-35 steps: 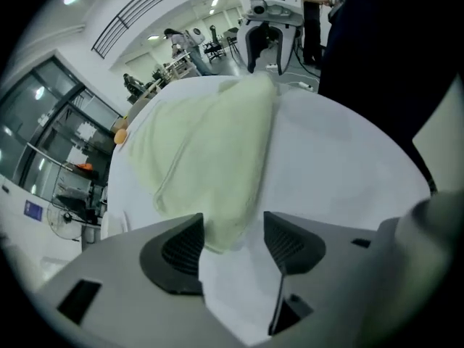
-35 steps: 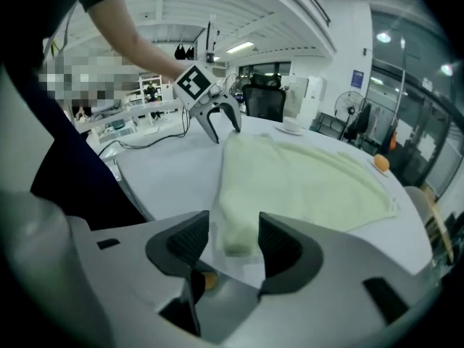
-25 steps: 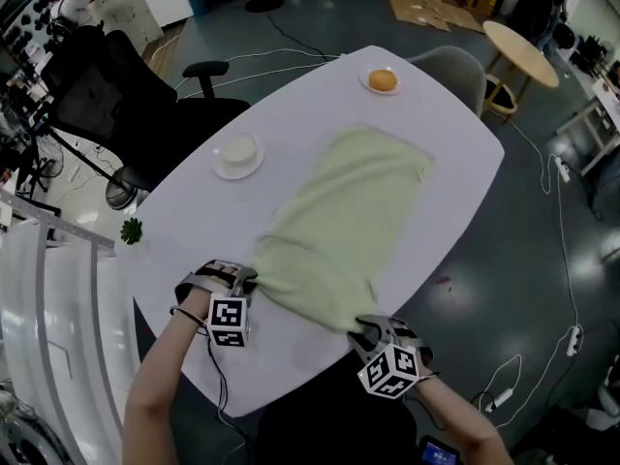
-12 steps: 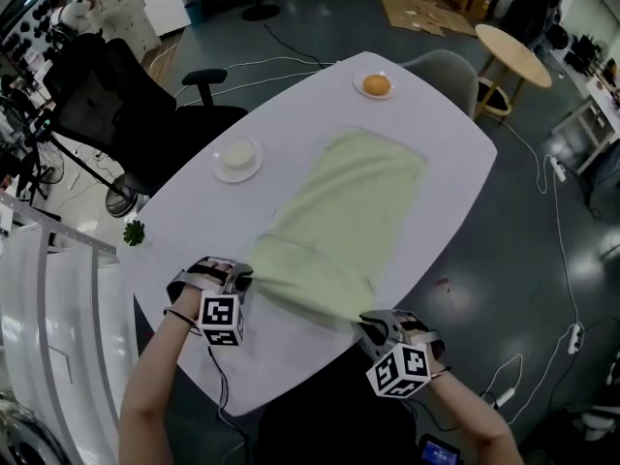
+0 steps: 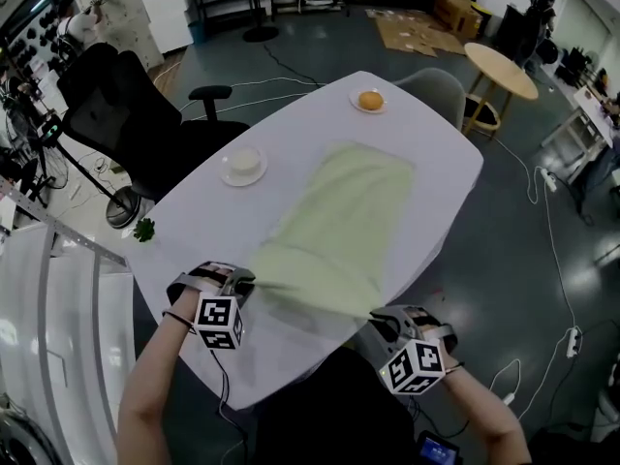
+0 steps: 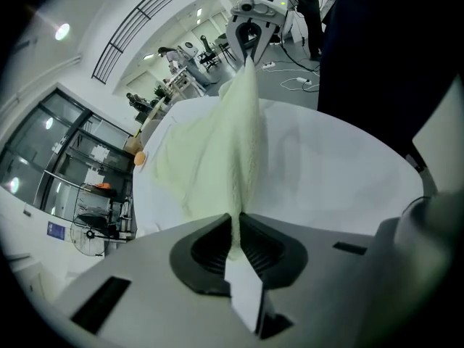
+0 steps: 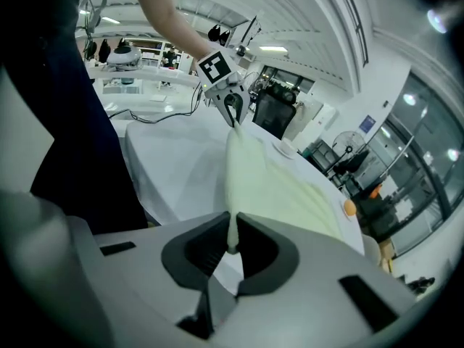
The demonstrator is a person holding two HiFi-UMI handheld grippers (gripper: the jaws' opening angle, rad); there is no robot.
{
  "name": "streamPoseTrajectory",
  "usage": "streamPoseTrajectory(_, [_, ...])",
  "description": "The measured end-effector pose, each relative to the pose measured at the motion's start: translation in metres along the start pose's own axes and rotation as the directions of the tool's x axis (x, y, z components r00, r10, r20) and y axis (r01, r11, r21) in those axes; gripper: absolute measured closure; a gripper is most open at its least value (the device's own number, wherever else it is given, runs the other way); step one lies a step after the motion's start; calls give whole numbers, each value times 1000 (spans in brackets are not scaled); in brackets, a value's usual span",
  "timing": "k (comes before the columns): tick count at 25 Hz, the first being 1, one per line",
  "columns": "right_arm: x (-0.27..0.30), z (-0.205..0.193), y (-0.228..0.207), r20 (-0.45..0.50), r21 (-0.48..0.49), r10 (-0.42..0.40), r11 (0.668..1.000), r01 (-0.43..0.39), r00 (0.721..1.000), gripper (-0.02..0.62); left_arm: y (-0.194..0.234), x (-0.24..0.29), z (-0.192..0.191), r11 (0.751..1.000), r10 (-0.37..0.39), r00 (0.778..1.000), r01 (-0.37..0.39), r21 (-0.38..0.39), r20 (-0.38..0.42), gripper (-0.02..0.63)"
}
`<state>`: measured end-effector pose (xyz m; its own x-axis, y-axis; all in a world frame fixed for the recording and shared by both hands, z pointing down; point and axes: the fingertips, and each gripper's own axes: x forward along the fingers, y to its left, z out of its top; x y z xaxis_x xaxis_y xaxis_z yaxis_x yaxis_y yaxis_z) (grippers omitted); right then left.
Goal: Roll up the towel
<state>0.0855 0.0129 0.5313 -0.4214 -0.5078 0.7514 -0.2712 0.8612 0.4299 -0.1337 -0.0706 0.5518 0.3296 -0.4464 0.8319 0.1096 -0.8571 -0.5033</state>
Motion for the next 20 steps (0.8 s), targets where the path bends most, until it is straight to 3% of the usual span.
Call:
streamPoseTrajectory(6, [-7, -5, 37, -12, -14, 43, 999, -43, 999, 563, -45, -11, 5, 998, -57, 998, 57, 7, 8, 561])
streamPoseTrajectory(13, [-4, -19, 98, -28, 37, 143, 989, -141, 989, 563, -115, -7, 4, 983, -182, 983, 182, -20, 9, 561])
streamPoseTrajectory(20, [6, -25, 100, -7, 156, 183, 971, -180, 983, 557, -118, 3, 2, 970, -238, 971, 238, -44, -1, 560])
